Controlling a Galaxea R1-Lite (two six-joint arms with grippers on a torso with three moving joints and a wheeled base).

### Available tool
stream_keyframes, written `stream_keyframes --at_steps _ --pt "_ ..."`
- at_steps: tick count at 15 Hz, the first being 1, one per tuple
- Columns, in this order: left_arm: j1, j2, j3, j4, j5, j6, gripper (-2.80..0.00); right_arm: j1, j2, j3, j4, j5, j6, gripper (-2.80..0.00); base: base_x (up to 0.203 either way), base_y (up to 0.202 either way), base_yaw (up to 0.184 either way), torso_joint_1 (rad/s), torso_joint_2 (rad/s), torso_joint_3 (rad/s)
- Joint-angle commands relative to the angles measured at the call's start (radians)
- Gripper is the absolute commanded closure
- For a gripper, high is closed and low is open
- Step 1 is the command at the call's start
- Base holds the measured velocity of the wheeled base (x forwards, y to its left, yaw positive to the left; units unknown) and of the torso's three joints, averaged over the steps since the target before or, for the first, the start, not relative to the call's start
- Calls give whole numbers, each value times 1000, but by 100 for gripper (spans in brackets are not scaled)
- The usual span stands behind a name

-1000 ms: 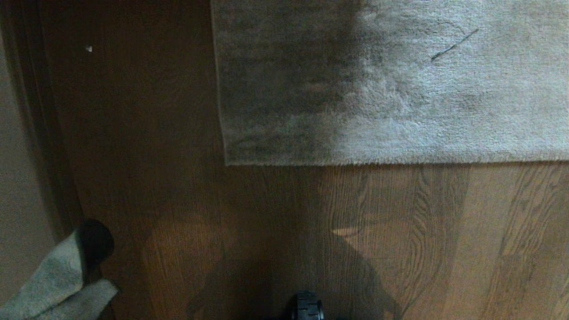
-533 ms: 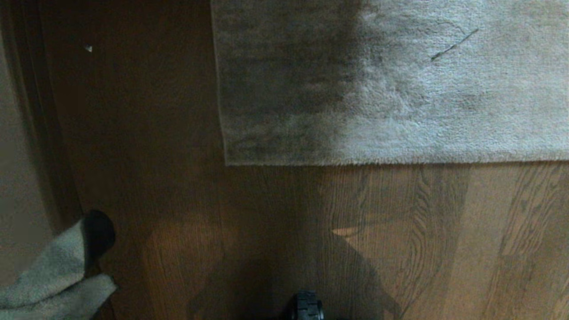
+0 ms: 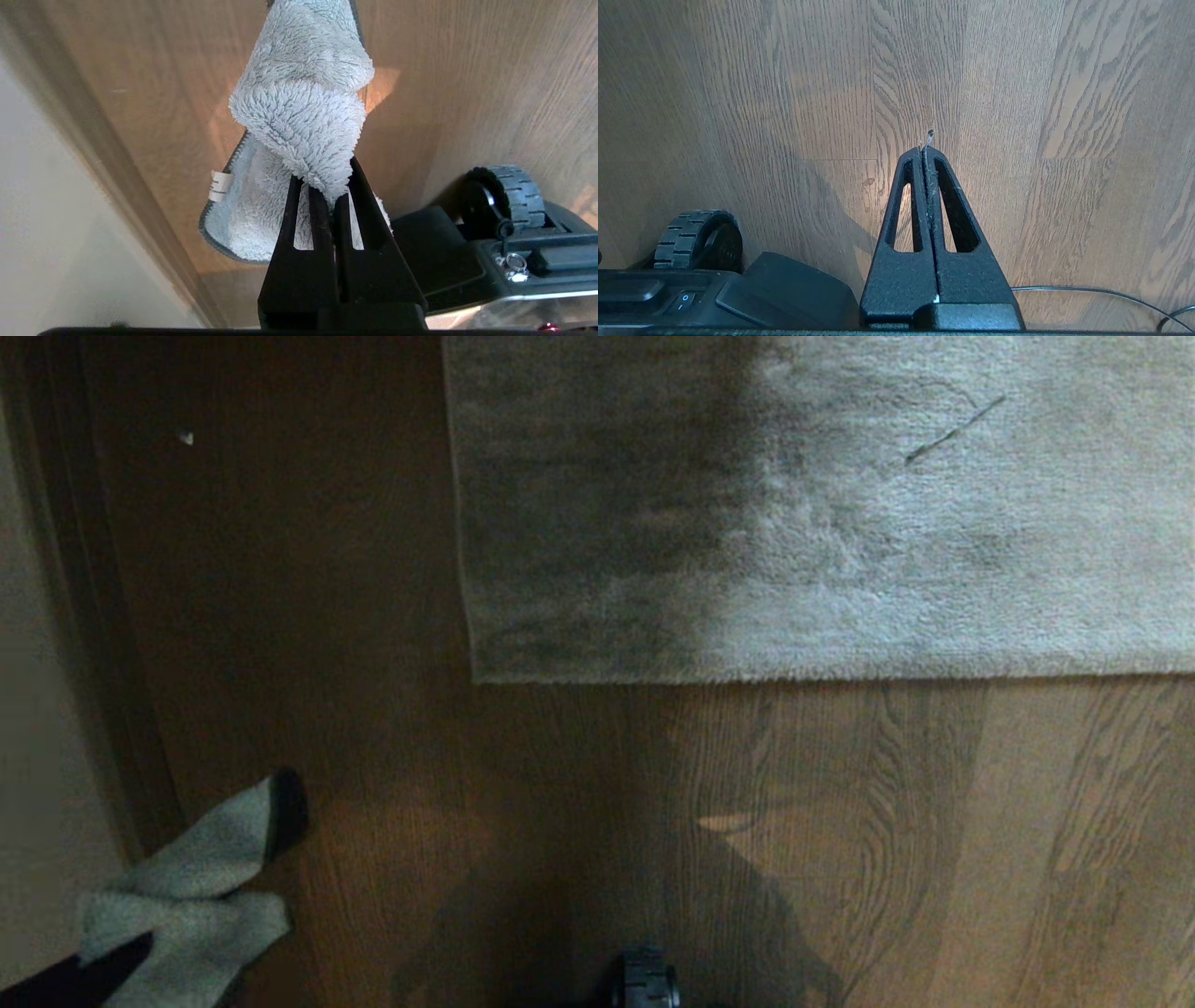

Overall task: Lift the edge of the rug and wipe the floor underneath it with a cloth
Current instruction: Put down the rag

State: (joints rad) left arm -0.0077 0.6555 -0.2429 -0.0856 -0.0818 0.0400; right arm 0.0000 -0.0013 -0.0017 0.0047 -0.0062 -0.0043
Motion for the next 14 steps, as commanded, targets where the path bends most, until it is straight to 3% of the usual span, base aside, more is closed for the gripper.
stream_keyframes --at_steps 1,10,14 --pt "-13 166 -8 -62 -8 0 0 0 1 0 0 0 0 0 0 0 0 0 0 0" --pt "-25 387 -2 -269 -13 -23 0 0 1 0 0 0 0 0 0 0 0 0 0 0" --pt "-25 562 -8 -466 -12 -25 0 0 1 0 0 0 0 0 0 0 0 0 0 0"
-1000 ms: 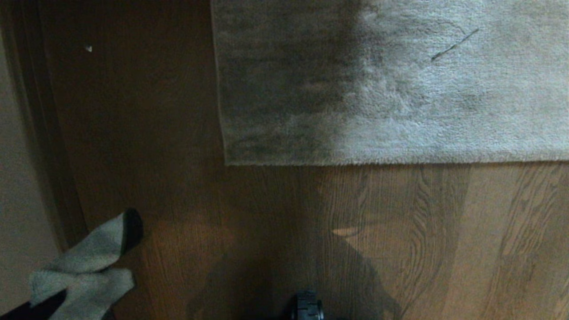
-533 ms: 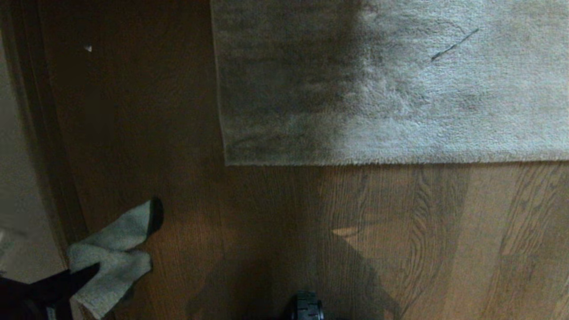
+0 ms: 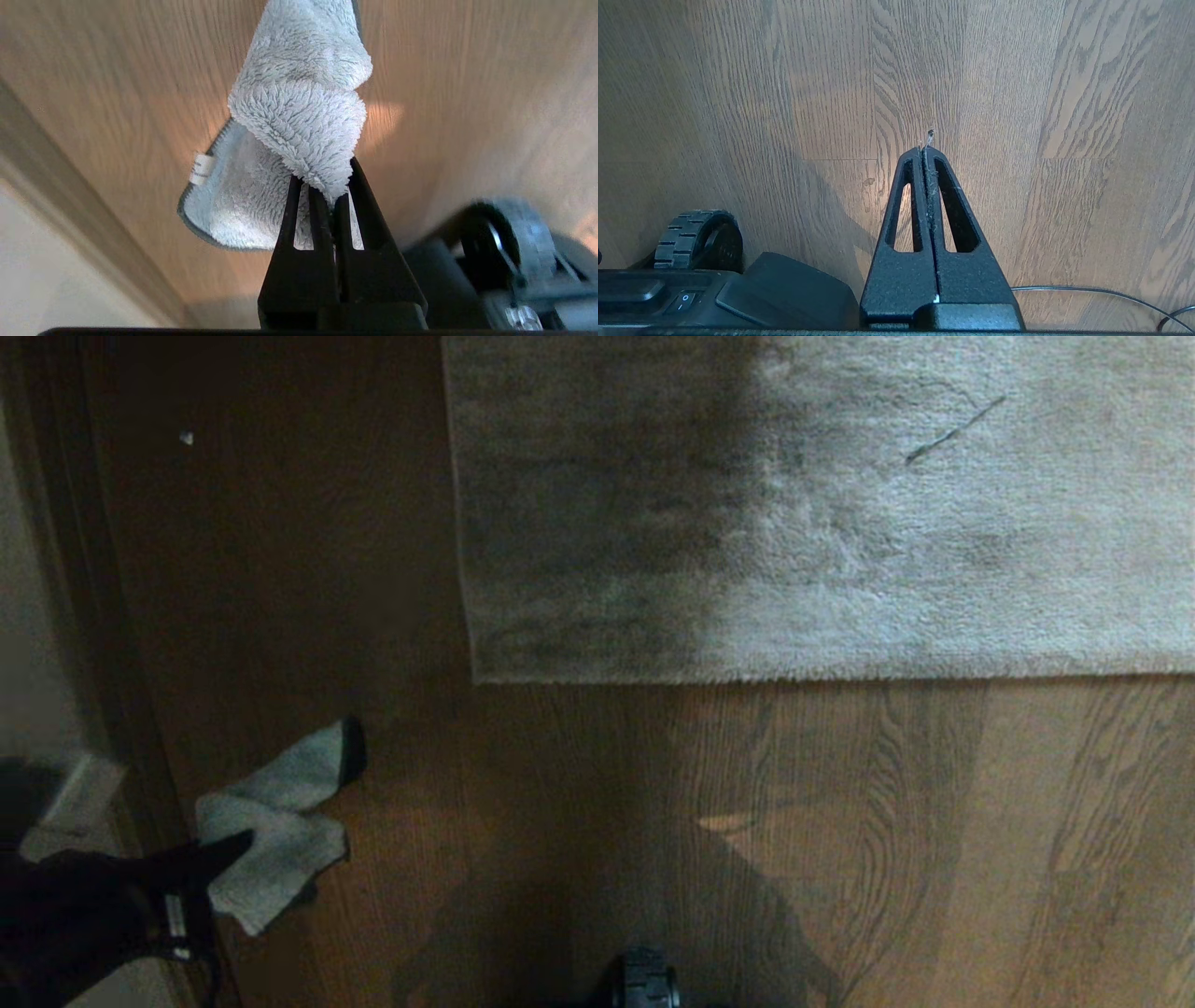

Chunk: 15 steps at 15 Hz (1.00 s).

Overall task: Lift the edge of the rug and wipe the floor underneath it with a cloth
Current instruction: Put down the rag

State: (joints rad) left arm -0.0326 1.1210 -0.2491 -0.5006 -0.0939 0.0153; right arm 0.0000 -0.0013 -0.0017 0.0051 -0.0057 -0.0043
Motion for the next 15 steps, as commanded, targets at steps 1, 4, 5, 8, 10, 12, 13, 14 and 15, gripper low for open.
stream_keyframes --at_steps 1,4,5,8,10,12,13,14,15 --pt "0 141 -8 -117 2 -2 0 0 1 0 0 0 0 0 0 0 0 0 0 0" --pt "1 254 -22 -293 6 -34 0 0 1 0 0 0 0 0 0 0 0 0 0 0" --pt "4 283 -32 -336 9 -39 0 0 1 0 -1 0 0 0 0 0 0 0 0 0" --pt "47 333 -78 -417 8 -20 0 0 1 0 -1 0 0 0 0 0 0 0 0 0" --pt "77 333 -97 -424 8 1 0 0 1 0 0 0 0 0 0 0 0 0 0 0" --pt "112 335 -119 -435 7 36 0 0 1 0 0 0 0 0 0 0 0 0 0 0" --pt "123 345 -134 -448 5 46 0 0 1 0 0 0 0 0 0 0 0 0 0 0" --pt "129 363 -150 -462 6 59 0 1 1 0 -1 0 0 0 0 0 0 0 0 0" --pt "136 382 -157 -480 6 70 0 0 1 0 0 0 0 0 0 0 0 0 0 0"
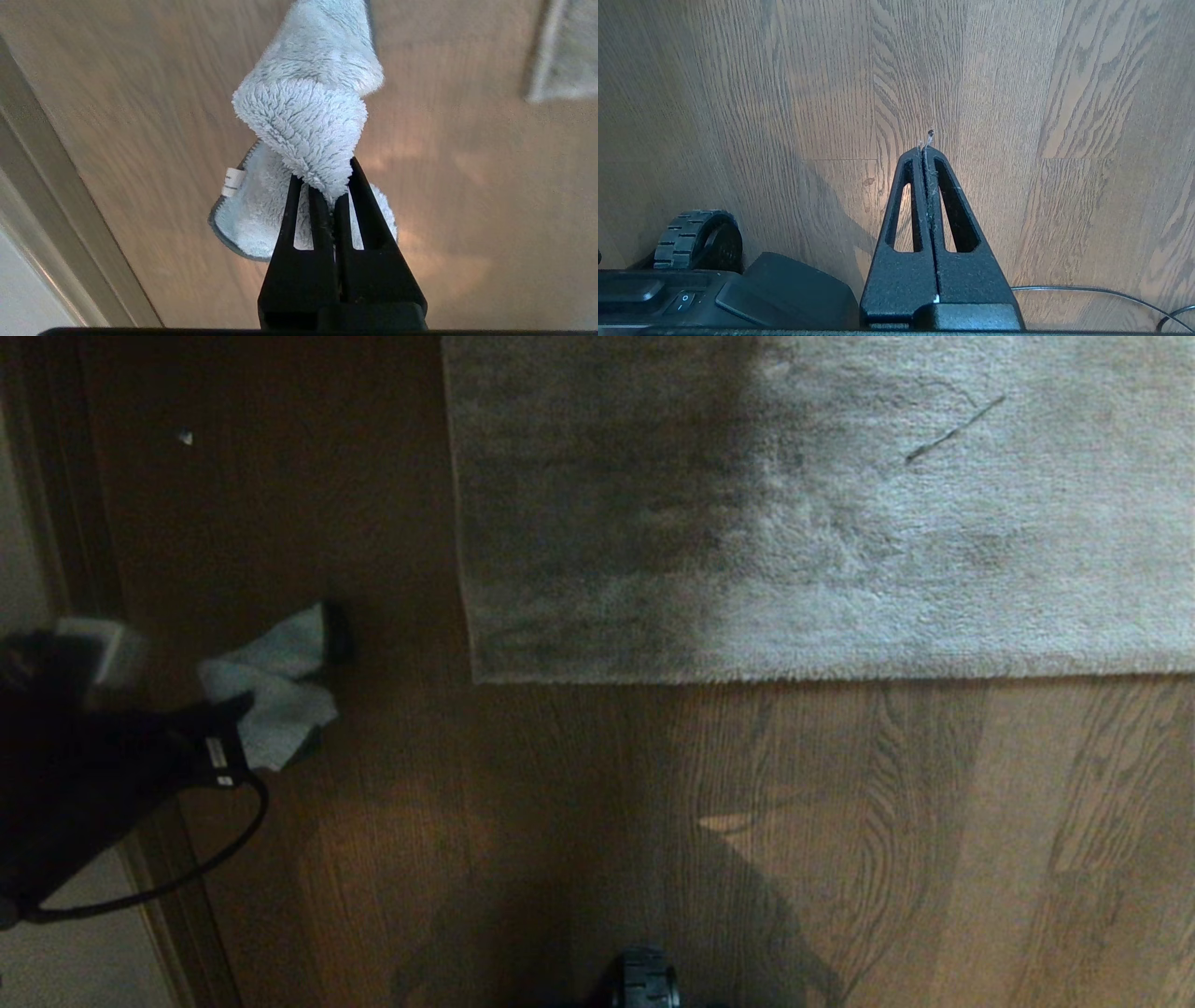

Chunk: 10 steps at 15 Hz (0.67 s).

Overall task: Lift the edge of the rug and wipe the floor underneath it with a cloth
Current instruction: Put down the rag

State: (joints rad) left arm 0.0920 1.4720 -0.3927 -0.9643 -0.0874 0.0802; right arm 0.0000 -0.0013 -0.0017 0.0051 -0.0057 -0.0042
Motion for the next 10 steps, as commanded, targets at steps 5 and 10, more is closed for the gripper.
stream_keyframes --at_steps 5,10 --pt "38 181 -9 -228 2 10 0 0 1 0 0 0 0 0 0 0 0 0 0 0" --pt "57 244 -12 -335 0 4 0 1 1 0 -1 0 0 0 0 0 0 0 0 0"
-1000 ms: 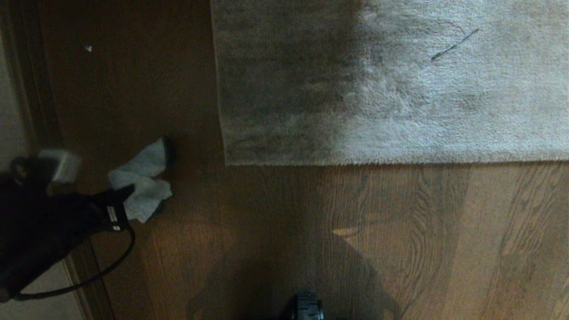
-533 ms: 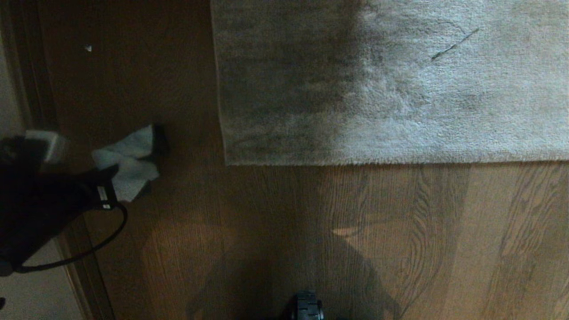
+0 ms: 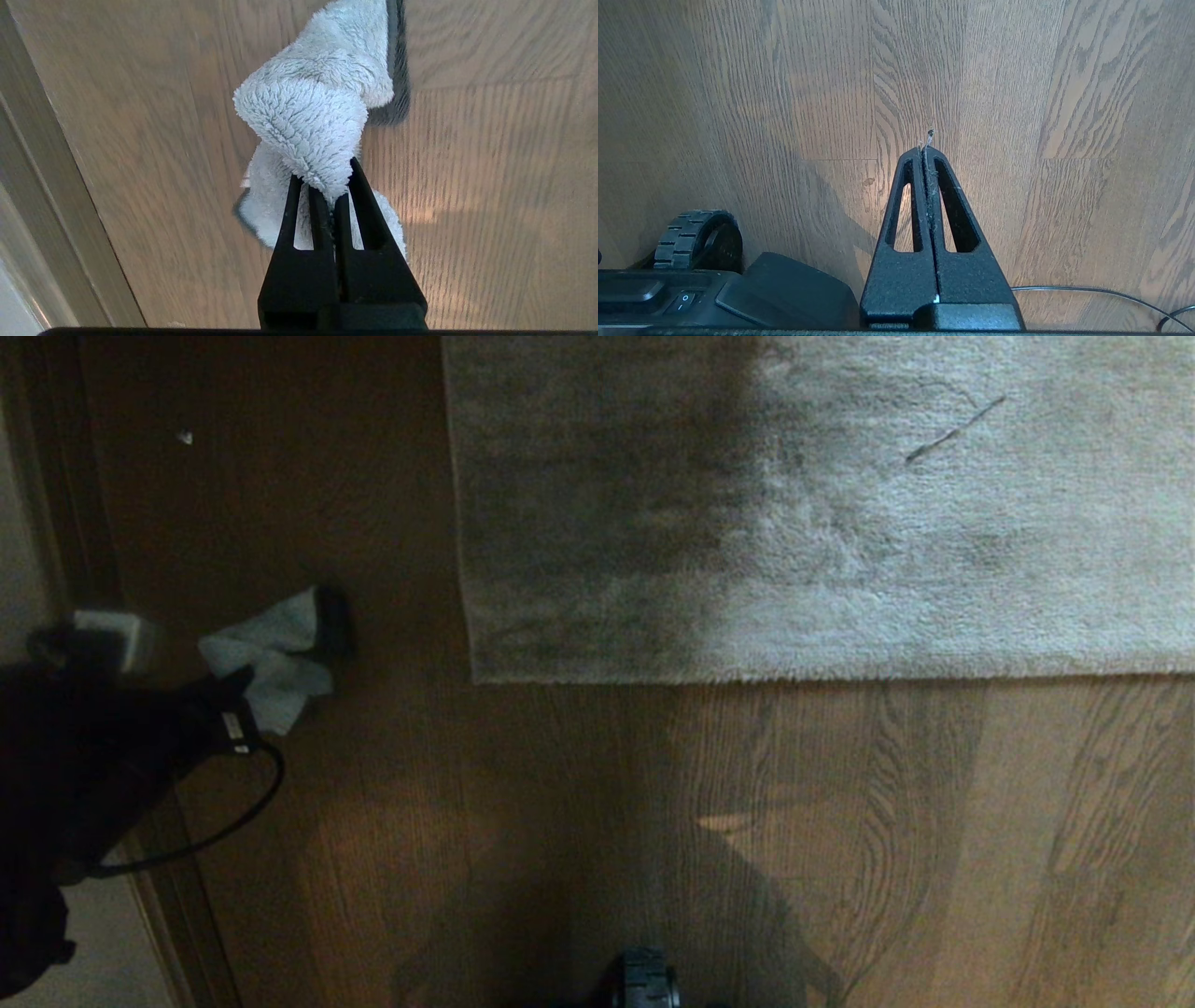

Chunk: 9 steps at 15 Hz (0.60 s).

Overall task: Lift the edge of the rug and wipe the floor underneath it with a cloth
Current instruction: Put down the rag

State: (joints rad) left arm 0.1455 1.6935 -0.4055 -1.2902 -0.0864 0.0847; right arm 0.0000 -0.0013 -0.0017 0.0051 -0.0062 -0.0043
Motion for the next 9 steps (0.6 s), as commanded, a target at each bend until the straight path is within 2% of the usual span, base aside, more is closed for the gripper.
stream_keyframes --at_steps 1,5,6,9 --pt "3 23 2 -9 0 0 0 1 1 0 0 0 0 0 0 0 0 0 0 0" --pt "12 23 7 -11 3 -3 0 1 1 0 1 0 0 0 0 0 0 0 0 0" --pt "14 23 10 -11 2 -6 -280 1 1 0 0 0 0 0 0 0 0 0 0 0" --pt "14 20 35 -11 -4 -10 -280 0 1 0 0 0 0 0 0 0 0 0 0 0"
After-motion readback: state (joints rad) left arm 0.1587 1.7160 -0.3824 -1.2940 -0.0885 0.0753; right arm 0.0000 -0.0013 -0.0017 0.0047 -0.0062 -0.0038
